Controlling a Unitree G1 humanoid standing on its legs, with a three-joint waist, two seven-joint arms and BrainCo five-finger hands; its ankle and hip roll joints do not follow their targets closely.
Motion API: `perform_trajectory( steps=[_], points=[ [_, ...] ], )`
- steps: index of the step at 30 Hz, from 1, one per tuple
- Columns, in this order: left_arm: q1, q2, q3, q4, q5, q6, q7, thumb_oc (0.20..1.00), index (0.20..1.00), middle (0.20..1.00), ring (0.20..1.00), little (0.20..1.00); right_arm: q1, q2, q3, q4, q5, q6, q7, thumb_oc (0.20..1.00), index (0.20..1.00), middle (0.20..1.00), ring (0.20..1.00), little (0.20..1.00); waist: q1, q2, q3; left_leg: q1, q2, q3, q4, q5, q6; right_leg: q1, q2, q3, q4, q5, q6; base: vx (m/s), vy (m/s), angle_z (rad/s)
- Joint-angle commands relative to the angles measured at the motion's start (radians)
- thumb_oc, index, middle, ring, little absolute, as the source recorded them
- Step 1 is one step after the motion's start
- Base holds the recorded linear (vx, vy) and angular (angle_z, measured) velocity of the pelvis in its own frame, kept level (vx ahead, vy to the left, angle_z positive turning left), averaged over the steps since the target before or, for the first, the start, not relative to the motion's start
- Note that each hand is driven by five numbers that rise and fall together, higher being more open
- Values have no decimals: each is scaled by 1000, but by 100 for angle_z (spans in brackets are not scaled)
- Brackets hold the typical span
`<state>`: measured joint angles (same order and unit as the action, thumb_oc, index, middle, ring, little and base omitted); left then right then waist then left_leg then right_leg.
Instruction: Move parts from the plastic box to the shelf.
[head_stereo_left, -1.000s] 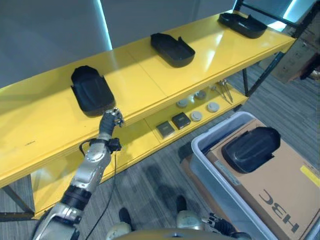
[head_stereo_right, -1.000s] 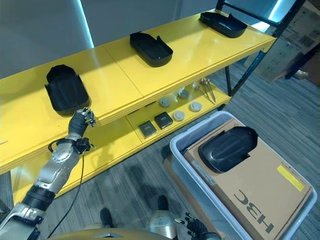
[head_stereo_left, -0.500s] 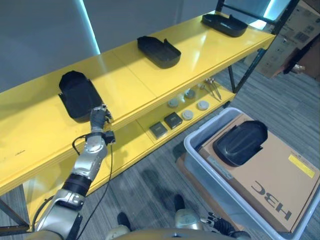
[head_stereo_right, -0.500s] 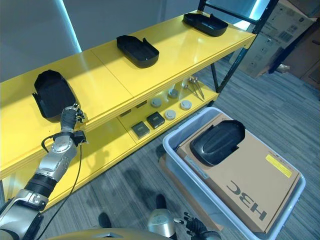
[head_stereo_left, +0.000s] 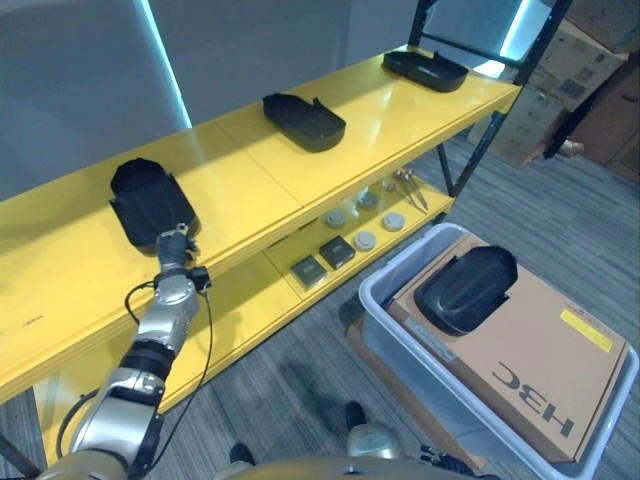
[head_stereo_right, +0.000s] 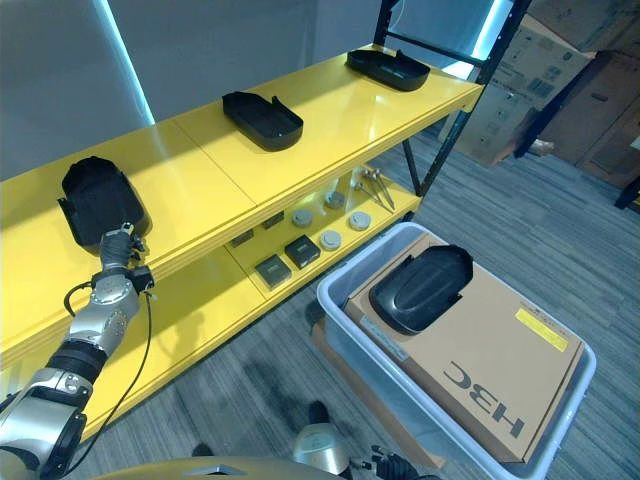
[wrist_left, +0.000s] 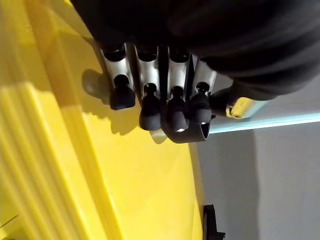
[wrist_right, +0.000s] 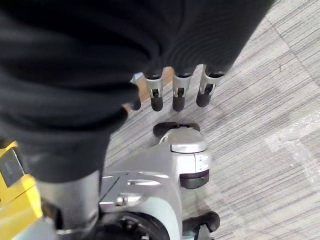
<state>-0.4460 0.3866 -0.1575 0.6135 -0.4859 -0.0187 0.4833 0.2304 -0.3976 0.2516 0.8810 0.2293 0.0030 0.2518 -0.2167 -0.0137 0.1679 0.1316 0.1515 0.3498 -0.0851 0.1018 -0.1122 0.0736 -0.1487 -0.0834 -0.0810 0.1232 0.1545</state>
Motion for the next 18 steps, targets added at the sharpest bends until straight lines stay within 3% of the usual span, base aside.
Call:
perform_trajectory(
  steps=[1, 16, 18],
  points=[
    [-122, 68, 29, 83, 12, -21, 22, 200, 200, 200, 200, 200, 7, -13, 39, -14, -3, -24, 20, 1000, 1000, 1000, 1000, 1000, -2, -2, 11, -13, 50, 12, 90, -58, 2, -18, -33, -9, 60, -55, 42, 20, 3, -7],
    [-184, 117, 46, 161, 13, 6, 34, 200, 200, 200, 200, 200, 8, -23, 47, 10, 2, -35, 23, 1000, 1000, 1000, 1000, 1000, -17, -6, -2, 3, 50, 22, 87, -66, 3, -11, -24, 5, 60, -66, 40, 14, -2, -2],
    [-191, 119, 48, 174, 0, -30, -2, 200, 200, 200, 200, 200, 11, -20, 52, 6, 3, -36, 23, 1000, 1000, 1000, 1000, 1000, -19, -7, -4, 4, 49, 21, 83, -68, 4, -12, -23, 7, 60, -67, 41, 0, 0, 0]
  ],
)
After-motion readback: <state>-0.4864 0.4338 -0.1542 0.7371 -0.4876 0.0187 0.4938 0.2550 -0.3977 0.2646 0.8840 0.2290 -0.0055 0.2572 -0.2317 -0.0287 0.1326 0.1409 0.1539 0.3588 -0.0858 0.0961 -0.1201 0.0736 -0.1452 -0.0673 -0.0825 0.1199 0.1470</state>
